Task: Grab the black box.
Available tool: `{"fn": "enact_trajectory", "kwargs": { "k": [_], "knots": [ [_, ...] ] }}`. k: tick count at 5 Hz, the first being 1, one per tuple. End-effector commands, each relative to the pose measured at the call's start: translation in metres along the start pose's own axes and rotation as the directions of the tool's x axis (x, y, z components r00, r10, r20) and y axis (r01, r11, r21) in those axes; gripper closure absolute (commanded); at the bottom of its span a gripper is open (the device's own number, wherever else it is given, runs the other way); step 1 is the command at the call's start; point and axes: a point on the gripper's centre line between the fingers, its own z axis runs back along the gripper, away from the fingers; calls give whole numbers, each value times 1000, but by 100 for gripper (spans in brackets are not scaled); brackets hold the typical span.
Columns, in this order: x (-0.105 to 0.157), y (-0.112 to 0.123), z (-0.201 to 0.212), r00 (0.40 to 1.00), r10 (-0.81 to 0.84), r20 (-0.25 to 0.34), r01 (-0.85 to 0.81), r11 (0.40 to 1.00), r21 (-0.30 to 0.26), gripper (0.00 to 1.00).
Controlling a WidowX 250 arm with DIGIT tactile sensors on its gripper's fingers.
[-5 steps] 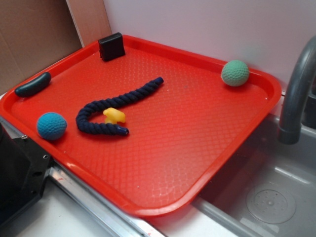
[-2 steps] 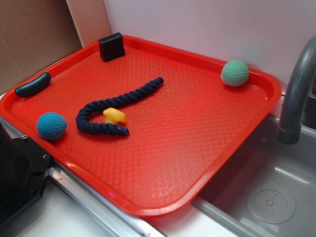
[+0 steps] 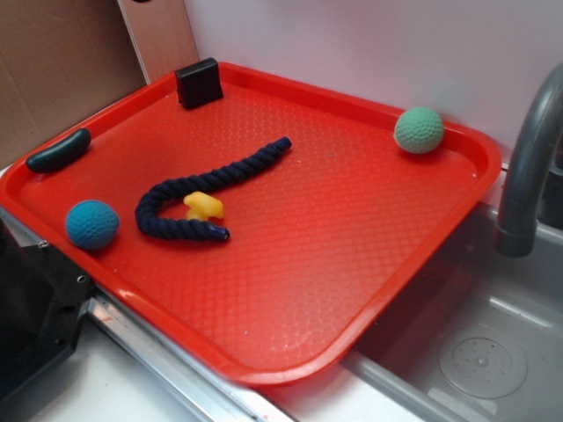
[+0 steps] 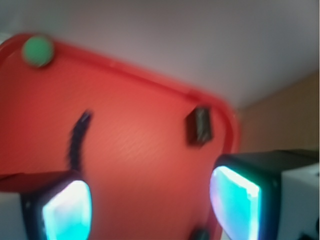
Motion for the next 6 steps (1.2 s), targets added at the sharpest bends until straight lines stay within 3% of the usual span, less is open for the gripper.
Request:
{"fn": "enact_trajectory", "kwargs": {
  "k": [1,2,3,4,6],
  "knots": [
    [9,3,9,999,-6,34,5,1000,21,0],
    [9,3,9,999,-6,34,5,1000,21,0],
    [17,17,-27,1000,-25,-8,25,999,34,0],
    [4,31,-33,999,-22,-39,23,999,37,0],
    [10,64,-78,997,-27,-67,30,998,51,0]
  ]
}}
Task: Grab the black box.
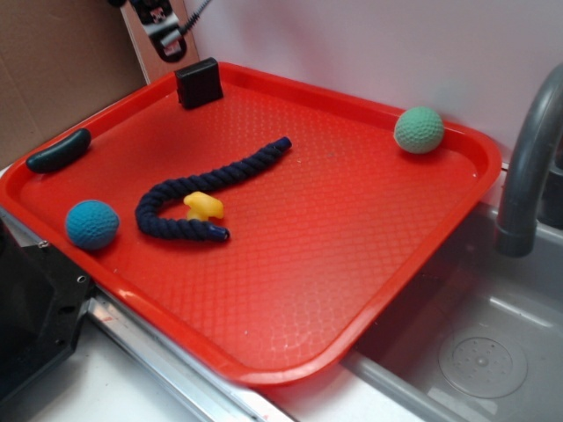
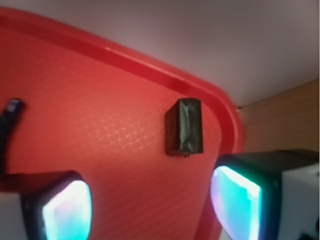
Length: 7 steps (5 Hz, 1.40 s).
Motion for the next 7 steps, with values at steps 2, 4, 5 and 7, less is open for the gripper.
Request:
{"fn": "enact_trajectory", "kwargs": {
  "k": [2,4,5,7],
  "knots": [
    [36,41,-32,998,6,59,-8,999,38,0],
    [31,37,-64,999,14,-29,-13,999,33,0],
    [26,35,-69,999,43,-27,-42,999,28,100],
    [25,5,-27,998,13,62,-18,997,73,100]
  ]
}}
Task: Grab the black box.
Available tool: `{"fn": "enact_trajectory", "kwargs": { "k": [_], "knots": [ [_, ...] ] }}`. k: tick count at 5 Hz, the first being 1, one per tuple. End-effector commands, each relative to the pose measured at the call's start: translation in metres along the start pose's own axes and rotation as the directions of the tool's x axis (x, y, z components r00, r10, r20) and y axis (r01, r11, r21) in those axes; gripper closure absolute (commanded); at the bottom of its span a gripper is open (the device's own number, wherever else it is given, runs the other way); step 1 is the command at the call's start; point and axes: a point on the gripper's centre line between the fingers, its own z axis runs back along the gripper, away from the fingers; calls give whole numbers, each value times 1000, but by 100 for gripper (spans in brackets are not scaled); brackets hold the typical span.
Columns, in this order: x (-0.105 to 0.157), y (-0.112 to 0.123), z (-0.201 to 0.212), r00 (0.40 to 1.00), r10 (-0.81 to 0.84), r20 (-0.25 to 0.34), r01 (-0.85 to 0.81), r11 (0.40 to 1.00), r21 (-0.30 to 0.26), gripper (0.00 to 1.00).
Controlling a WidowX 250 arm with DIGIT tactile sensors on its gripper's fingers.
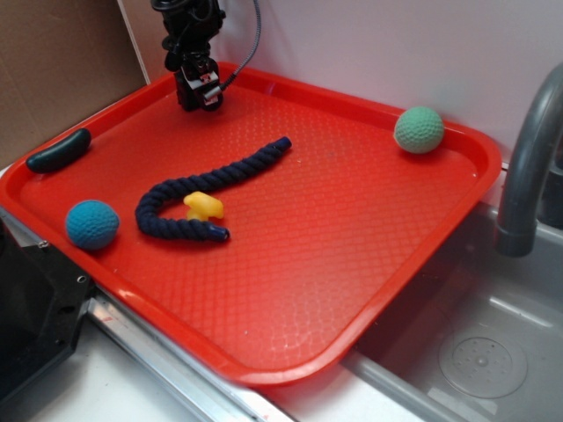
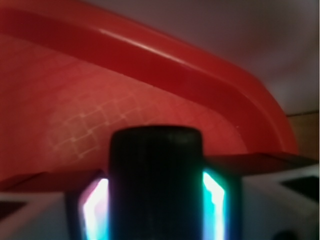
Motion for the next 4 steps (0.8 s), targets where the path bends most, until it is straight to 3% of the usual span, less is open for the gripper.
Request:
{"fn": "enact_trajectory", "kwargs": {
  "k": [1,2,3,4],
  "knots": [
    [6,-35,83,990,-53,134,48,998,44,100],
    [1,-63,122,983,-8,185,10,1000,-9,100],
    [-4,-79,149,980,74,183,-48,989,-140,100],
    [0,-81,149,983,81,165,-50,982,-182,100]
  ]
}}
